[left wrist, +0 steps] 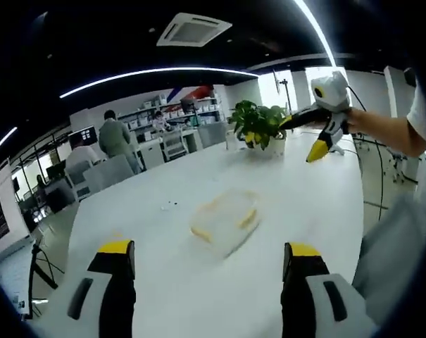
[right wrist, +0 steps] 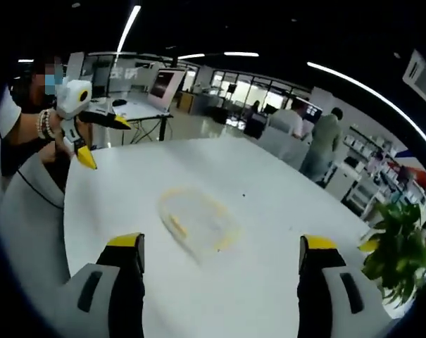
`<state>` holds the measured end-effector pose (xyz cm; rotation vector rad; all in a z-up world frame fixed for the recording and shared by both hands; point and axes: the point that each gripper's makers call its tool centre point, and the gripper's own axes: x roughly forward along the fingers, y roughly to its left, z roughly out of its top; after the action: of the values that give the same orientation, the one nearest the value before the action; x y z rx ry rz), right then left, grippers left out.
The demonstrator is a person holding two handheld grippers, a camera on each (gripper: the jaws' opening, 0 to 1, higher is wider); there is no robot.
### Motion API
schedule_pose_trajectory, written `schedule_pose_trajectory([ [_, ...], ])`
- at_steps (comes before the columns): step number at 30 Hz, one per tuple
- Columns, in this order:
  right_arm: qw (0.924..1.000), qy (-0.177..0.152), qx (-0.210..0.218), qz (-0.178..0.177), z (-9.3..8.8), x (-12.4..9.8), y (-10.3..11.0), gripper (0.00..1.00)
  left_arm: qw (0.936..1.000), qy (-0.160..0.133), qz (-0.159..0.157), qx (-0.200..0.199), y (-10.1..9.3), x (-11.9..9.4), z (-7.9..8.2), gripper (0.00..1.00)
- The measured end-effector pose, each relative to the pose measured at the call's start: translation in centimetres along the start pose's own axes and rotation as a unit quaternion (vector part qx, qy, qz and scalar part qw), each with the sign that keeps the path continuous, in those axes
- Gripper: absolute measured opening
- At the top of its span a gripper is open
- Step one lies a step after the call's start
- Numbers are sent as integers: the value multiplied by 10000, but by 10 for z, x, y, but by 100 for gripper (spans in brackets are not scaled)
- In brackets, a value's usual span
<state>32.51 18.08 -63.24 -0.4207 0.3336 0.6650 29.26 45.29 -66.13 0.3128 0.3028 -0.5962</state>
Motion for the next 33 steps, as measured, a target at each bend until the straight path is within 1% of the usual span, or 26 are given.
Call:
schedule_pose_trajectory([
  [2, 9997, -167, 81, -158, 3, -8, 2, 90, 9999, -53, 97, -10, -1, -14, -4, 83],
  [4, 9994, -191, 137, -267, -1, -19, 9, 89, 9999, -49, 126, -49, -5, -25, -8, 83],
  [6, 9987, -278, 211, -374, -6, -29, 19, 88, 9995, -135, 287, -65, -7, -38, -13, 82],
  [8, 9978, -377, 186, -506, -12, -41, 29, 87, 9991, -37, 418, -36, -11, -50, -27, 79],
  [9, 9975, -406, 183, -549, -15, -45, 33, 86, 9991, 1, 430, -24, -13, -55, -32, 79],
  [10, 9973, -389, 170, -601, -20, -50, 39, 85, 9987, 105, 498, 16, -13, -63, -41, 79],
  [12, 9967, -276, 205, -739, -34, -57, 46, 84, 9982, 164, 569, -60, -14, -72, -49, 79],
  [13, 9966, -223, 253, -746, -39, -59, 50, 84, 9979, 179, 607, -116, -16, -79, -54, 79],
  [14, 9966, -130, 417, -701, -48, -61, 59, 84, 9977, 169, 632, -174, -17, -82, -56, 79],
  [15, 9964, -130, 471, -694, -52, -62, 64, 84, 9974, 145, 650, -266, -18, -84, -58, 79],
  [17, 9960, -130, 520, -721, -59, -65, 72, 83, 9973, 161, 616, -374, -26, -89, -65, 78],
  [19, 9953, -54, 658, -711, -69, -67, 84, 82, 9972, 181, 583, -430, -36, -92, -70, 78],
  [21, 9941, -30, 825, -710, -76, -71, 94, 81, 9975, 109, 530, -465, -46, -94, -72, 78],
  [22, 9928, -96, 955, -716, -78, -73, 100, 81, 9974, 94, 534, -475, -50, -95, -74, 77],
  [24, 9913, -186, 1082, -727, -79, -75, 106, 81, 9971, 149, 552, -507, -53, -95, -80, 77],
  [25, 9904, -172, 1166, -722, -82, -75, 110, 80, 9966, 190, 588, -552, -55, -96, -85, 77],
  [27, 9899, -116, 1233, -686, -88, -75, 117, 79, 9960, 201, 593, -630, -58, -97, -89, 77],
  [29, 9891, -81, 1328, -638, -92, -74, 124, 79, 9960, 236, 619, -599, -61, -99, -92, 76],
  [33, 9894, -42, 1349, -536, -95, -71, 137, 79, 9955, 303, 619, -657, -63, -102, -100, 76],
])
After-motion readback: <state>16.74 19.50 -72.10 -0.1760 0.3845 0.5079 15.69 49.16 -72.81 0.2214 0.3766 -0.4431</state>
